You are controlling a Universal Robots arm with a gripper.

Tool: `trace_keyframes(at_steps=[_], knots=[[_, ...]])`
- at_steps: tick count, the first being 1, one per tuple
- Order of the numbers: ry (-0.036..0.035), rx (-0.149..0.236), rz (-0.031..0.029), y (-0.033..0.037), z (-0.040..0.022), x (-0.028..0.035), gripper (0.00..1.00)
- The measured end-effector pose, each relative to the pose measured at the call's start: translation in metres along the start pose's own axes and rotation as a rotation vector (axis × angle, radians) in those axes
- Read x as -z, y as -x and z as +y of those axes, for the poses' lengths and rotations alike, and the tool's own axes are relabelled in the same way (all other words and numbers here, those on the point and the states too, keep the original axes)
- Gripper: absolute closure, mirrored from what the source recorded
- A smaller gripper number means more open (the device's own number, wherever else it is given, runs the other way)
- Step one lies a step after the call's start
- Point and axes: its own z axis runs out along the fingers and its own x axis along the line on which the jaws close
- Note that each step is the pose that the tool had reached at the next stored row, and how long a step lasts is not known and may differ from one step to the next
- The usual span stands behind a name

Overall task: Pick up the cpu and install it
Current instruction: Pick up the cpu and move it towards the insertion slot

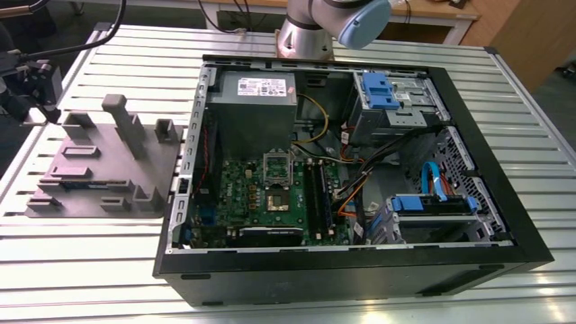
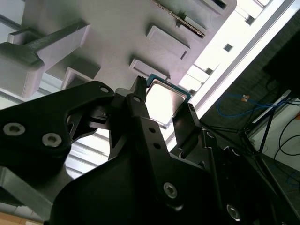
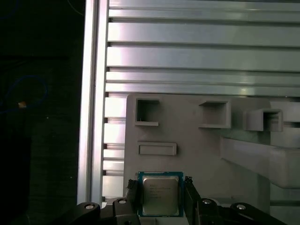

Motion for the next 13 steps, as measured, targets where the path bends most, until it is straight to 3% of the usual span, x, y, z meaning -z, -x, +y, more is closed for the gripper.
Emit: trace_keyframes(at_steps=[13], knots=[[-0.0001,0.0,0.0002,0.0,0.0002,0.0036,0.53]])
